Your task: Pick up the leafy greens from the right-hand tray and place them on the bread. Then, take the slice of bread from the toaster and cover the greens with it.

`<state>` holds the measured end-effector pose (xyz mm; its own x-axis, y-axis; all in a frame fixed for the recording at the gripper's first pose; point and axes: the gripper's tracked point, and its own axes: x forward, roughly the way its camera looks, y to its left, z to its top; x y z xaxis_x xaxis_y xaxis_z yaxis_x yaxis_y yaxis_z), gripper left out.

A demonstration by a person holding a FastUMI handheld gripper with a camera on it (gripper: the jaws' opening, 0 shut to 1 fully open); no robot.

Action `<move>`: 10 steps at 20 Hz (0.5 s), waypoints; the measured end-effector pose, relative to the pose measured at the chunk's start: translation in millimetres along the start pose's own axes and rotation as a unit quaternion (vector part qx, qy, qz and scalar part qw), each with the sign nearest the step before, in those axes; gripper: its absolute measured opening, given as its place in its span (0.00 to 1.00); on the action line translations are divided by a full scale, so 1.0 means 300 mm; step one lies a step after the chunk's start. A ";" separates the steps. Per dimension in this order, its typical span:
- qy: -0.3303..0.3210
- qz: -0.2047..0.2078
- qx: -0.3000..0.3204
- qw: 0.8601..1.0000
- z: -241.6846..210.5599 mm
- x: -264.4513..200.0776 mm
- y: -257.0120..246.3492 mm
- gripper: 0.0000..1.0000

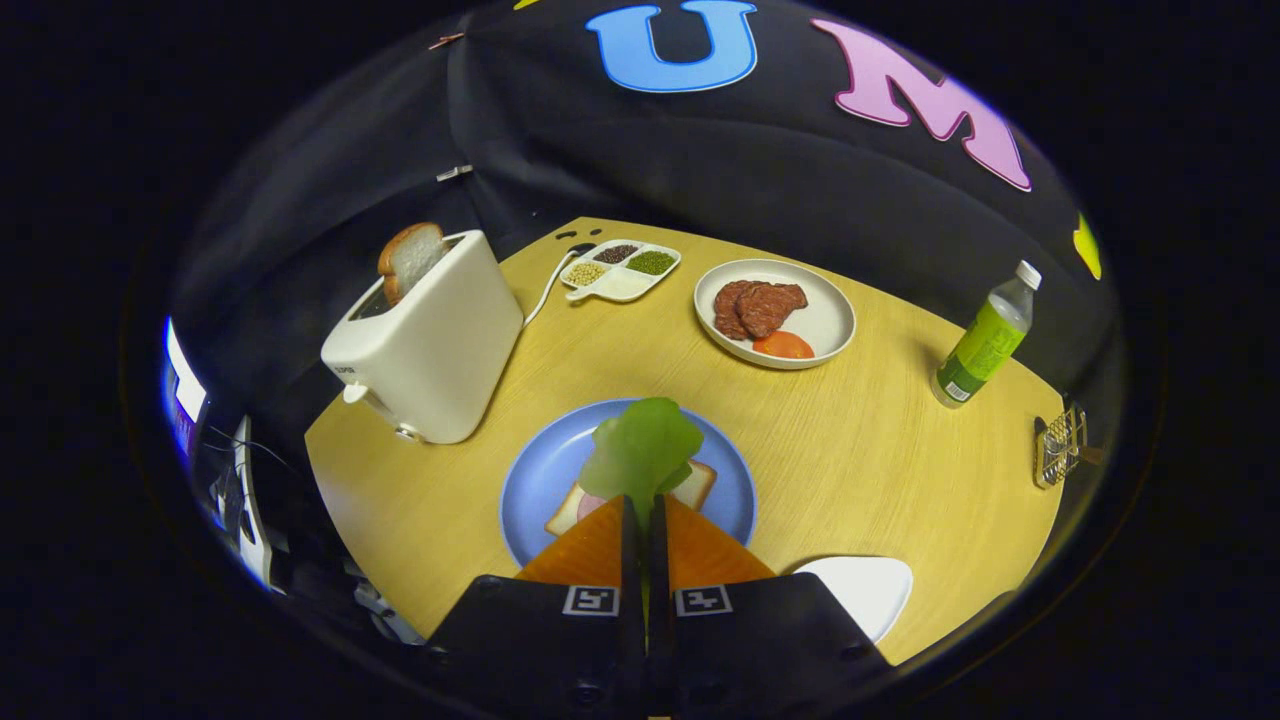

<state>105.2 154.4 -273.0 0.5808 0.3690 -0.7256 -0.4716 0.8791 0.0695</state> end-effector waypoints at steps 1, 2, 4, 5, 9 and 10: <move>0.006 0.002 0.001 1.000 -0.004 0.018 0.012 0.07; 0.010 0.001 0.003 1.000 -0.010 0.033 0.014 0.08; 0.015 -0.002 0.006 1.000 -0.009 0.060 0.016 0.13; 0.015 -0.004 0.006 1.000 -0.008 0.070 0.016 0.13; 0.022 -0.007 0.010 1.000 -0.012 0.098 0.024 0.29; 0.022 -0.011 0.007 1.000 -0.011 0.102 0.020 0.30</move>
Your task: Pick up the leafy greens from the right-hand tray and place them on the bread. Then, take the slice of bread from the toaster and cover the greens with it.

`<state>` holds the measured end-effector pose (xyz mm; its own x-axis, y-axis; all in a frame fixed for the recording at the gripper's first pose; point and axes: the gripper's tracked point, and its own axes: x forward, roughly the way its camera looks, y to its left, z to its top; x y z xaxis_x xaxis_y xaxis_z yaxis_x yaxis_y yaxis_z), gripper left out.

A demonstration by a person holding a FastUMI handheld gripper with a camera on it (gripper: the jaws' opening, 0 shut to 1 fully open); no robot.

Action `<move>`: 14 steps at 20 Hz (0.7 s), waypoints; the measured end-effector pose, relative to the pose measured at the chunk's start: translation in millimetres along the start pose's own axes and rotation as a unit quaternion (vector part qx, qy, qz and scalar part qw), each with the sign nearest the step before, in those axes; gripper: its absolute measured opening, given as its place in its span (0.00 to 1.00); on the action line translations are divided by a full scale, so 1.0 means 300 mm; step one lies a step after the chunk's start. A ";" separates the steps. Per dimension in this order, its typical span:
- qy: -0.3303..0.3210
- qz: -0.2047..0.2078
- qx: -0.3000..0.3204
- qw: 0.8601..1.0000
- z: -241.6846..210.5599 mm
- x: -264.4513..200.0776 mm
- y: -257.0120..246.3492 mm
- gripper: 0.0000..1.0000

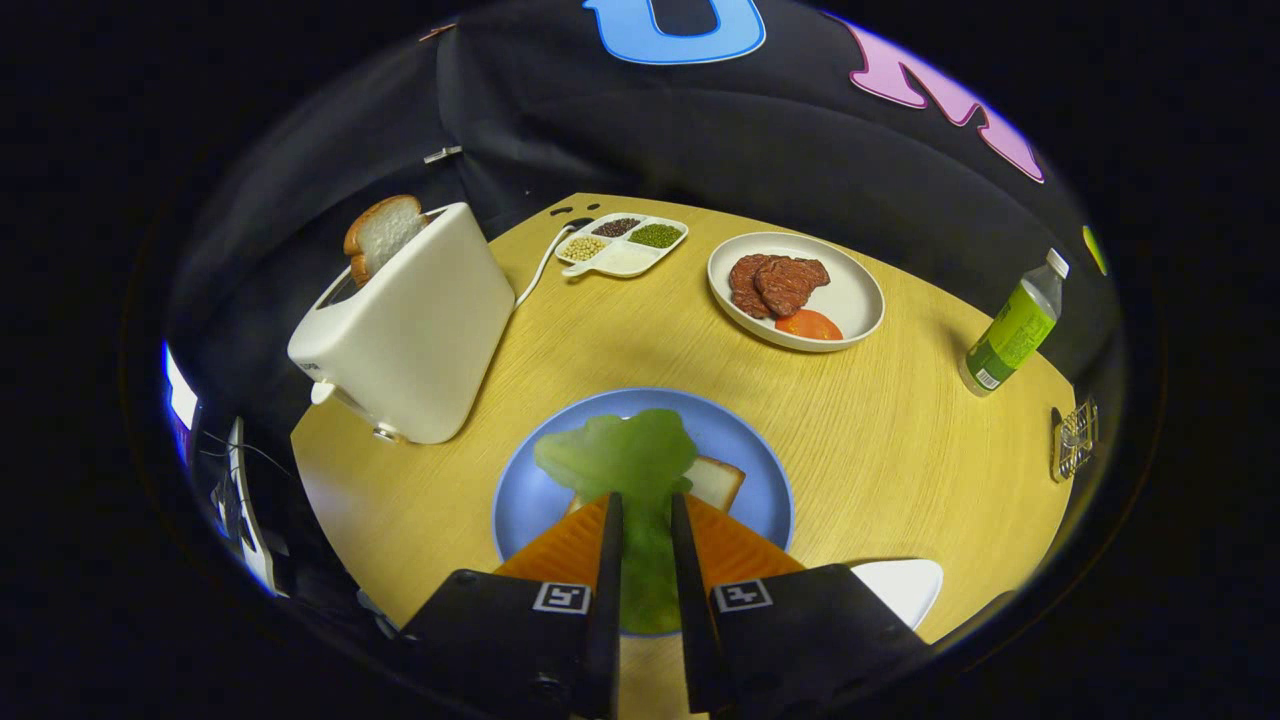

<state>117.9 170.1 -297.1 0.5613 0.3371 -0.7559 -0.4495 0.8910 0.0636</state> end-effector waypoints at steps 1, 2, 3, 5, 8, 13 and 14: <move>0.000 -0.003 -0.003 1.000 -0.002 0.006 -0.001 0.35; 0.003 -0.003 -0.004 1.000 -0.007 0.012 0.003 0.38; 0.010 0.001 -0.003 1.000 -0.018 0.014 0.016 0.41; 0.016 0.011 -0.006 1.000 -0.030 0.015 0.047 0.51; 0.017 0.010 -0.015 1.000 -0.041 0.016 0.059 0.60; 0.018 0.001 -0.011 1.000 -0.042 0.030 0.037 0.82; 0.016 0.000 -0.008 1.000 -0.038 0.029 0.034 0.82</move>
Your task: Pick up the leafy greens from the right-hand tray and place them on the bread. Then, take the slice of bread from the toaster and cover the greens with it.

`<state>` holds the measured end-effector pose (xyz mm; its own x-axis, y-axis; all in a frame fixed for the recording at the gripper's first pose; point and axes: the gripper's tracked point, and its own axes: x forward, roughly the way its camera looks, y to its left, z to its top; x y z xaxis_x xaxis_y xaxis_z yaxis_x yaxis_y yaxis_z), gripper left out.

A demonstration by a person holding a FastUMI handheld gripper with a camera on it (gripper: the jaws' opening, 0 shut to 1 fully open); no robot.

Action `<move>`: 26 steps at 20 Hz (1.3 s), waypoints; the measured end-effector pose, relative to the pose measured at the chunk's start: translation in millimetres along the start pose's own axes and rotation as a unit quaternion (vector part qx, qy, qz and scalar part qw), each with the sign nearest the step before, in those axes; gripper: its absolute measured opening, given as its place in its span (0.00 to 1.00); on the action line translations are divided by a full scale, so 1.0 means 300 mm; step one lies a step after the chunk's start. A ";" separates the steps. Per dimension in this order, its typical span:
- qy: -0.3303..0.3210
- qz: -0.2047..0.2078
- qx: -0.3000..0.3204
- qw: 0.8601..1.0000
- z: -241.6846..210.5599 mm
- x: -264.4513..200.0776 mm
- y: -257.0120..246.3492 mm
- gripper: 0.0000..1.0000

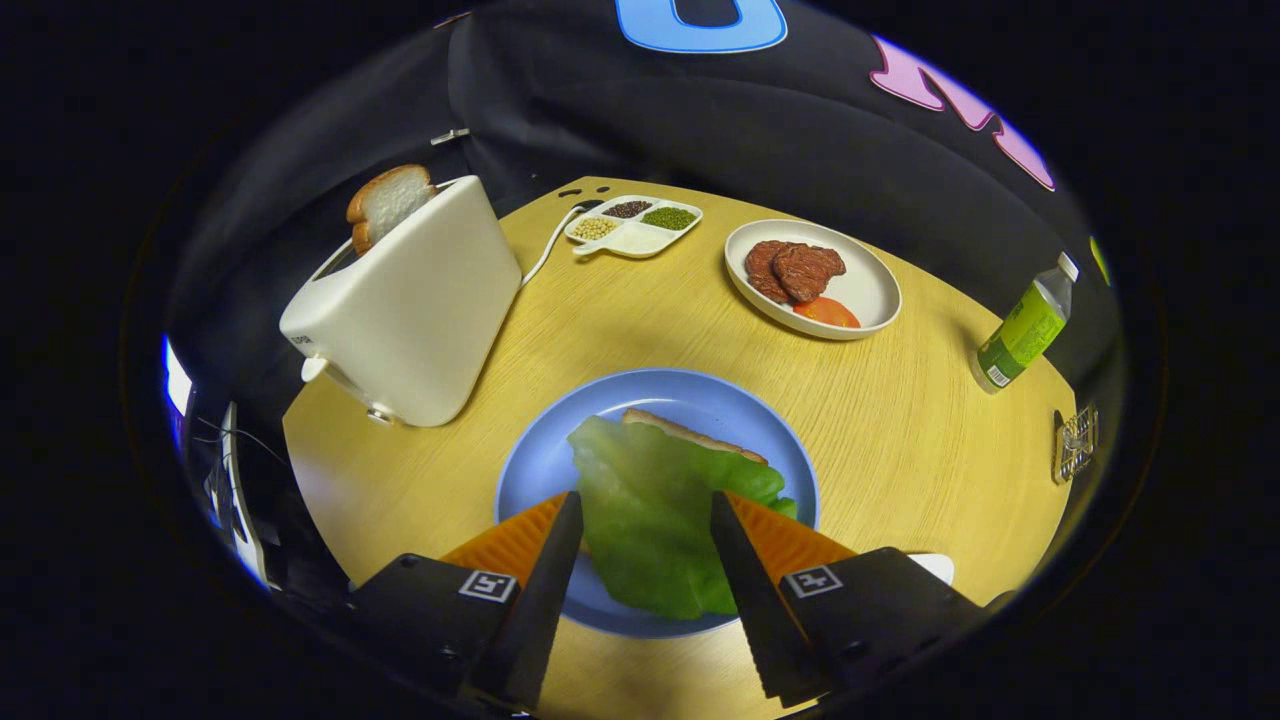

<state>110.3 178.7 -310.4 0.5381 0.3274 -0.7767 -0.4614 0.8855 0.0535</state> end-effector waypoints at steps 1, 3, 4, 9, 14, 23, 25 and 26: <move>-0.004 0.001 0.001 1.000 0.007 -0.008 0.001 0.84; -0.020 0.000 -0.006 1.000 0.029 -0.034 0.001 0.96; -0.025 -0.001 -0.011 1.000 0.040 -0.045 0.008 1.00; -0.065 0.007 -0.024 0.998 0.159 -0.137 0.071 1.00; -0.102 0.040 -0.028 0.994 0.347 -0.202 0.210 1.00; -0.151 0.100 -0.044 0.983 0.673 -0.182 0.532 1.00; -0.152 0.106 -0.051 0.981 0.717 -0.152 0.593 1.00; -0.154 0.107 -0.054 0.981 0.740 -0.133 0.621 1.00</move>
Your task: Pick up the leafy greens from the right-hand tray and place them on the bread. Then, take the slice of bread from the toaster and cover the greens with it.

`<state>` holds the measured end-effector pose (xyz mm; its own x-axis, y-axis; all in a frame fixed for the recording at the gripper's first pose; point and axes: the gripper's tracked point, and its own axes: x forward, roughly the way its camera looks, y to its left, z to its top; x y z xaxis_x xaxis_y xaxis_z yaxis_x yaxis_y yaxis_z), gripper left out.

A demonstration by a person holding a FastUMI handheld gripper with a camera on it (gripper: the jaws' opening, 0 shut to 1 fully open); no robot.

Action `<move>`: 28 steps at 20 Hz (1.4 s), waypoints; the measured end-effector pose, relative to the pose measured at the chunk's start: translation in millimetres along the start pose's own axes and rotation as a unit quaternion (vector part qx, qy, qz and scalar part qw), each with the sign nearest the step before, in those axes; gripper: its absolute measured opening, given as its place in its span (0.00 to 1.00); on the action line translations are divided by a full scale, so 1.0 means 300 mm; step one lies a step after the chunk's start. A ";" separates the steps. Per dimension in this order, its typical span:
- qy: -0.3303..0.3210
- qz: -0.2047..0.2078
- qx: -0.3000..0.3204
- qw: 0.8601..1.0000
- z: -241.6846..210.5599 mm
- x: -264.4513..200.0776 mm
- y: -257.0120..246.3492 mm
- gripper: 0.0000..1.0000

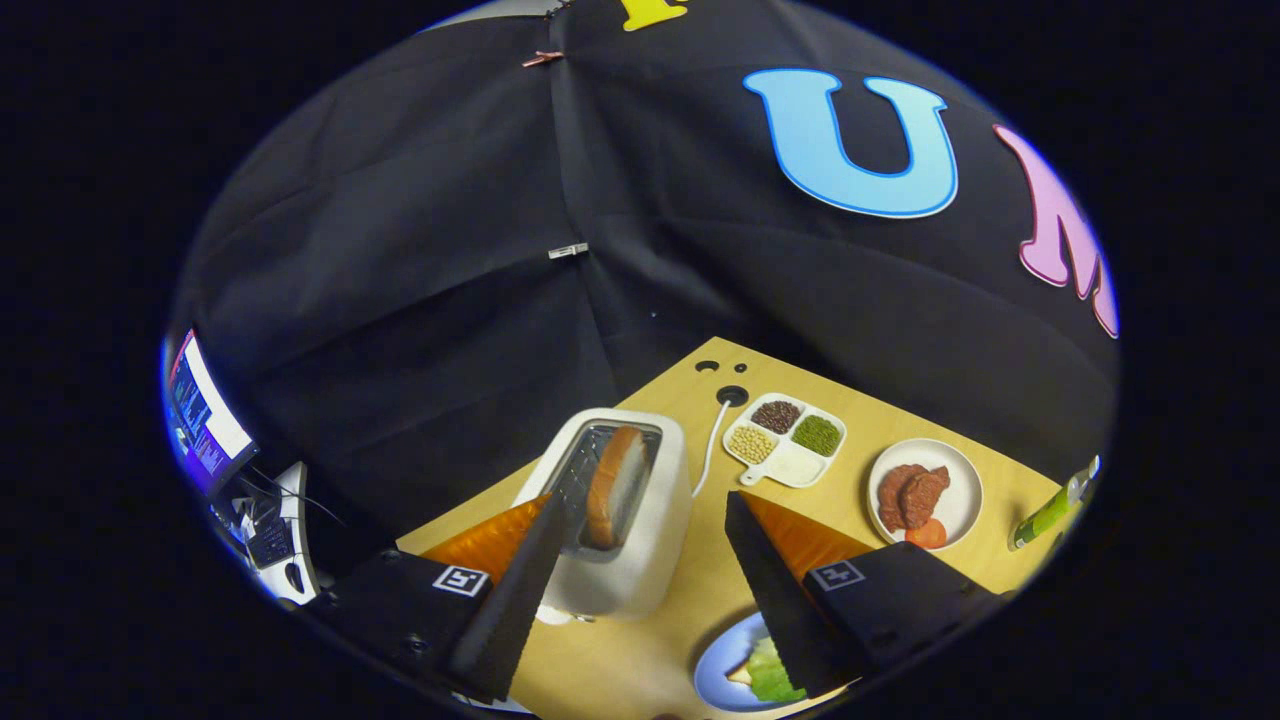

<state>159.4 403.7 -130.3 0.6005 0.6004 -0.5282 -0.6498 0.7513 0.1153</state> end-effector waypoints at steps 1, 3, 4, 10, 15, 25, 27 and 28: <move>0.000 -0.003 -0.006 1.000 0.011 0.027 0.007 1.00; 0.011 -0.017 -0.024 1.000 0.009 0.090 0.012 1.00; 0.017 -0.023 -0.028 0.999 0.003 0.120 0.016 0.99; 0.046 -0.054 -0.034 0.997 -0.045 0.237 0.013 1.00; 0.066 -0.070 -0.036 0.995 -0.075 0.286 0.005 0.64; 0.081 -0.075 -0.033 0.993 -0.061 0.278 0.038 0.14; 0.062 -0.071 -0.032 0.995 -0.012 0.231 0.047 0.14; 0.051 -0.072 -0.032 0.996 0.021 0.203 0.048 0.14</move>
<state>189.6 452.6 -155.5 0.6411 0.4543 -0.6185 -0.5908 0.8066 -0.0199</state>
